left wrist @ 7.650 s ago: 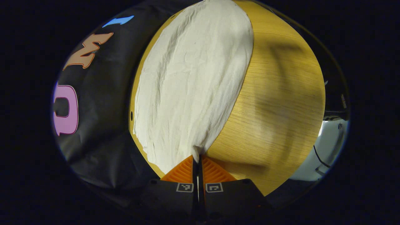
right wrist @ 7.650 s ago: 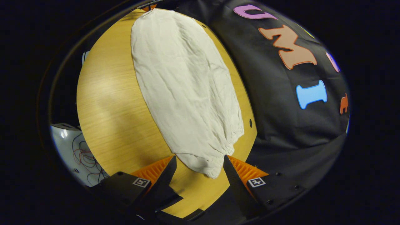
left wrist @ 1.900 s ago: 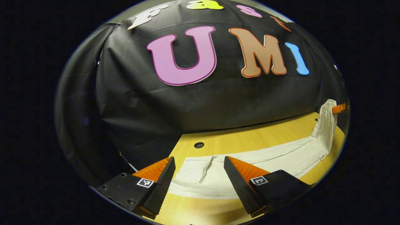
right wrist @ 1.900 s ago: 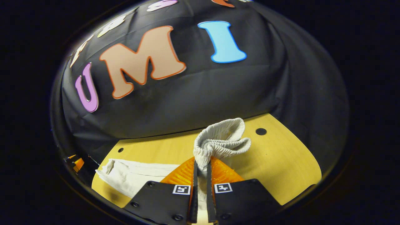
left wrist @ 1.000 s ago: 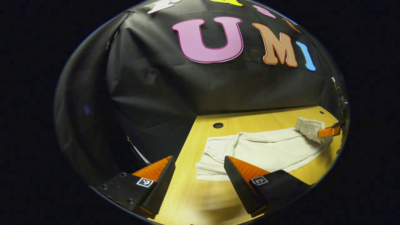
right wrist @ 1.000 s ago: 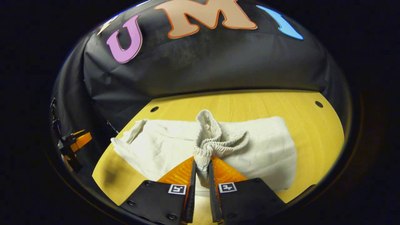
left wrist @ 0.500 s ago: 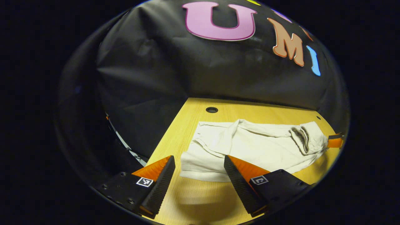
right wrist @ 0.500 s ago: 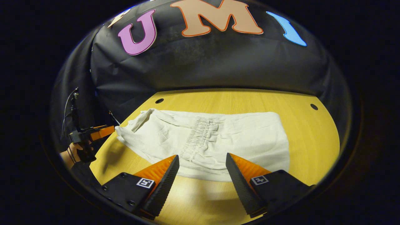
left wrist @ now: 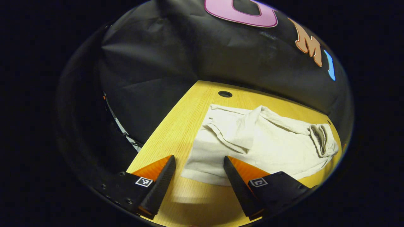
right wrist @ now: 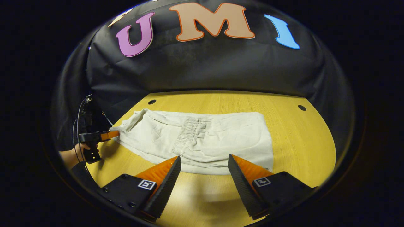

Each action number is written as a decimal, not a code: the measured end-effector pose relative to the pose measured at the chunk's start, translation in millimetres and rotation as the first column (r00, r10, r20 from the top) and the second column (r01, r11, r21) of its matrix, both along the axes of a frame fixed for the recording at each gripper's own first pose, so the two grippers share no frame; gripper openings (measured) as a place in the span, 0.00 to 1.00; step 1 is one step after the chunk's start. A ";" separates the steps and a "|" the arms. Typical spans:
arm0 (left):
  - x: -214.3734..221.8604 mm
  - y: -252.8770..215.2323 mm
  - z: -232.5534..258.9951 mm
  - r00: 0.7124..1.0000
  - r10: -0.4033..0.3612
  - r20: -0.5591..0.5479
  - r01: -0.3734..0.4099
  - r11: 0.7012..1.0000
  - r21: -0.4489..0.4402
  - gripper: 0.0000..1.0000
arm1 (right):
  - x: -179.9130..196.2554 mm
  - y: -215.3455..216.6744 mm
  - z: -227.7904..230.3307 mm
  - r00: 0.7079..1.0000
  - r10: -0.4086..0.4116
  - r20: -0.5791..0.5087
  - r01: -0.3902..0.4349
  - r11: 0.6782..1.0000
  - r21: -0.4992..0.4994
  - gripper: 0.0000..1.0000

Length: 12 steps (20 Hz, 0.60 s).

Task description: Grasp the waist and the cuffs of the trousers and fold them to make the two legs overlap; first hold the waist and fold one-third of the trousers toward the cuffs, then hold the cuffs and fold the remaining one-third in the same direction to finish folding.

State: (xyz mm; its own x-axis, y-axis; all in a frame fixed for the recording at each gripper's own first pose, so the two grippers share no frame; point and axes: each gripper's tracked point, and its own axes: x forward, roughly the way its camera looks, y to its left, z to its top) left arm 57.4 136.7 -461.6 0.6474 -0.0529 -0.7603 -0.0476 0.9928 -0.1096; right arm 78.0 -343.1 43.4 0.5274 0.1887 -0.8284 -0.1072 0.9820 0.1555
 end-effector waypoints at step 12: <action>3.6 -31.8 4.9 0.998 -0.055 -0.027 0.055 0.998 0.020 0.00 | 4.2 -21.5 -0.2 0.999 -0.035 0.009 0.035 0.999 0.013 0.96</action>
State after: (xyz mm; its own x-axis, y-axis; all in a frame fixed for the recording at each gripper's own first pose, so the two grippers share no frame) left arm 61.0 104.8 -456.7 0.6236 -0.0720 -0.7784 0.0047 0.9961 -0.0885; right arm 82.2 -364.6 43.1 0.5414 0.1808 -0.8211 -0.0739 0.9831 0.1677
